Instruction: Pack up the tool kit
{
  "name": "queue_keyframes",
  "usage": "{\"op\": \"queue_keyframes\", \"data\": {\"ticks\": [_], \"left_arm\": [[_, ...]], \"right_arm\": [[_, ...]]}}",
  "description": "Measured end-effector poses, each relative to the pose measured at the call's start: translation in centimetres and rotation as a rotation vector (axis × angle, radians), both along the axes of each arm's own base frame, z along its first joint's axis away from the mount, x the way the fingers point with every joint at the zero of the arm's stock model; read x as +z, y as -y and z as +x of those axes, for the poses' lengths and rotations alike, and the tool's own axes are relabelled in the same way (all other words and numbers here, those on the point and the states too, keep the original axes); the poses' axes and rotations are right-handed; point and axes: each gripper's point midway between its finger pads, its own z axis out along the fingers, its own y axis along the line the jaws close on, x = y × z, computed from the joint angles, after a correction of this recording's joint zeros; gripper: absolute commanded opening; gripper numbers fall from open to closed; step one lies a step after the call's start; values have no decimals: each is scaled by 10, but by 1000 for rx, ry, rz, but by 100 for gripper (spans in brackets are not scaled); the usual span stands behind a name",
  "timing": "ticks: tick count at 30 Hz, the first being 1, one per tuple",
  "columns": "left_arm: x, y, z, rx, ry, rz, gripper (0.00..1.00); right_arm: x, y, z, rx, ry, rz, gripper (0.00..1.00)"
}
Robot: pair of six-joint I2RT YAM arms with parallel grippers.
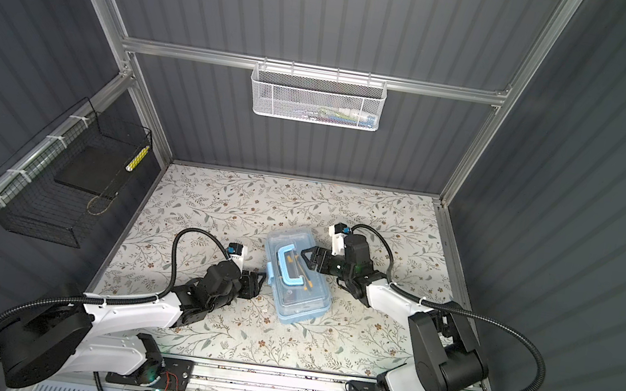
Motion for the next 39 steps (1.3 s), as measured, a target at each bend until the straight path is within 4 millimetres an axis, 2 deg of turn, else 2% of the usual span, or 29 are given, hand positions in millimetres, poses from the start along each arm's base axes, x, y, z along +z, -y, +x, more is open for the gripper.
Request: {"op": "queue_keyframes", "data": {"ticks": [4,7,12,17,21,27,33,39], "left_arm": [[-5,6,1,-5,-20,-36,49],[-15,10,-1,-14,-57,-54,56],[-20,12,-7,-6,-94,-121,57],[-13,13,-12,0,-90,-199,41],[-4,14,-11,2,-68,-243,40],[-3,14,-11,14,-64,-287,41],[-1,17,-9,22,-60,-345,26],[5,19,-8,24,-49,-388,20]], "right_arm": [[0,-1,1,0,2,2,80],[0,-1,2,0,2,1,80],[0,-1,2,0,2,1,80],[0,-1,2,0,2,1,80],[1,-1,2,0,2,1,80],[1,-1,2,0,1,1,80],[1,-1,2,1,-2,-1,80],[1,-1,3,3,-5,-6,80]]}}
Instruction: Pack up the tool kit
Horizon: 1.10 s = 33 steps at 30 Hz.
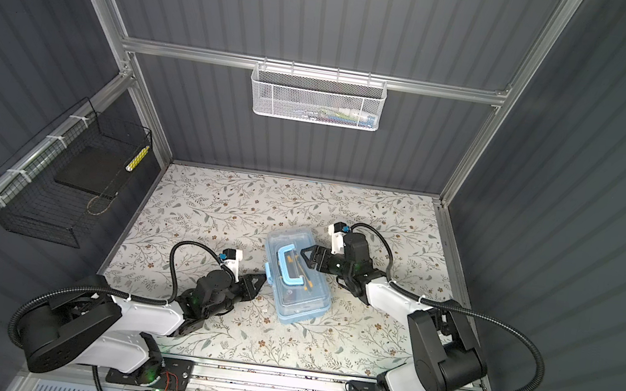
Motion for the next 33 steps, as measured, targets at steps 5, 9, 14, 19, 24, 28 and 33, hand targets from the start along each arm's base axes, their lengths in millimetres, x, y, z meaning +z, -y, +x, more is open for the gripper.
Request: {"op": "queue_keyframes", "data": {"ticks": [5,9,14,19,24,28,33], "left_arm": [[9,2,2,9,23,-54,18],[11,5,5,14,31,-84,18],[10,8,8,23,38,-144,18],[11,9,8,25,46,-189,23],[23,13,7,16,72,-233,29],[35,23,1,-15,96,-268,30],[33,24,-2,-3,98,-263,29]], "right_arm": [[1,-1,2,2,8,-3,80],[3,0,4,1,20,-10,80],[5,0,6,0,28,-10,80],[5,0,6,2,29,-13,80],[5,3,9,-11,32,-20,80],[5,3,9,-13,33,-21,80],[5,3,9,-15,33,-21,80]]}}
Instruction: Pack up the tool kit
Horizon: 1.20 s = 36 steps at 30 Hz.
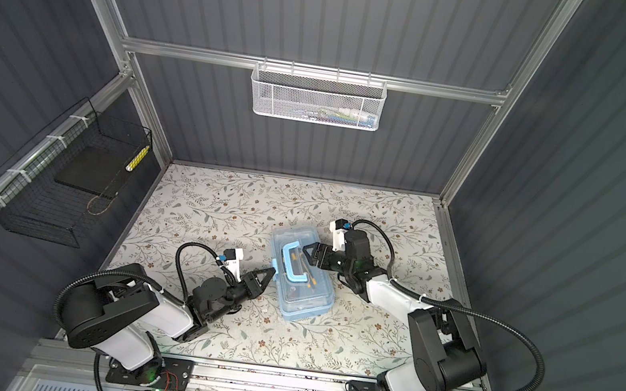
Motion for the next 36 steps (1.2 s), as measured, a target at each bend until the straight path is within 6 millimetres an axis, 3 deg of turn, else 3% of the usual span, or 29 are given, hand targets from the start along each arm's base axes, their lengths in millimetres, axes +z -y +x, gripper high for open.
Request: {"op": "queue_keyframes", "data": {"ticks": [8,11,17,21,24,31,33,36], "left_arm": [[1,8,-22,-75,-34,36,30],[1,5,-21,-67,-43,74,46],[4,-1,-20,-42,-29,99,55],[4,-7,-20,-25,-28,130,76],[6,-23,-19,23,-38,174,99],[19,-76,-17,181,-92,445,99],[9,-79,-18,167,-110,534,99],[-28,-76,-23,86,-161,706,99]], "right_arm": [[0,-3,-2,8,1,3,80],[0,-4,-2,9,2,3,80],[0,-13,-8,43,0,12,80],[0,-19,-13,71,-3,19,80],[0,-21,-14,79,-3,20,80],[0,-22,-13,81,-1,26,81],[0,-23,-11,81,3,29,80],[0,-25,-7,81,7,32,80]]}}
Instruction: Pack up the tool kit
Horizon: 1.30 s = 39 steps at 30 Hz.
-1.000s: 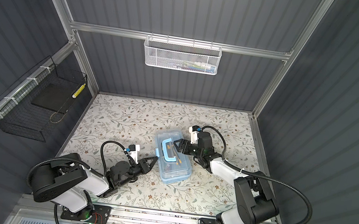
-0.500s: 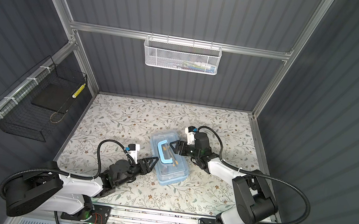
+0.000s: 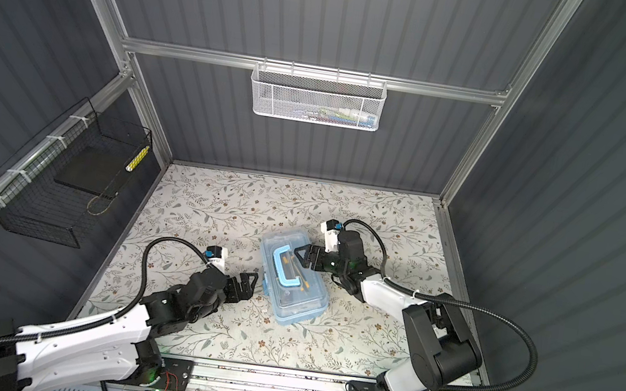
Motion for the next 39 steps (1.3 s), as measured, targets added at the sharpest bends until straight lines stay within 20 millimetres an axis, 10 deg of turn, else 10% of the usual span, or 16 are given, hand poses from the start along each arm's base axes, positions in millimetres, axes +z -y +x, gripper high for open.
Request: {"op": "queue_keyframes", "data": {"ticks": [6,18,39], "left_arm": [[-62,1,-16,-144,-150,249,99],[-53,37,-10,-299,-61,173,100],[-58,12,26,-107,48,283,100]], "right_arm": [[0,0,2,0,1,-6,81],[0,0,1,4,6,-10,81],[0,1,1,-6,6,6,81]]}}
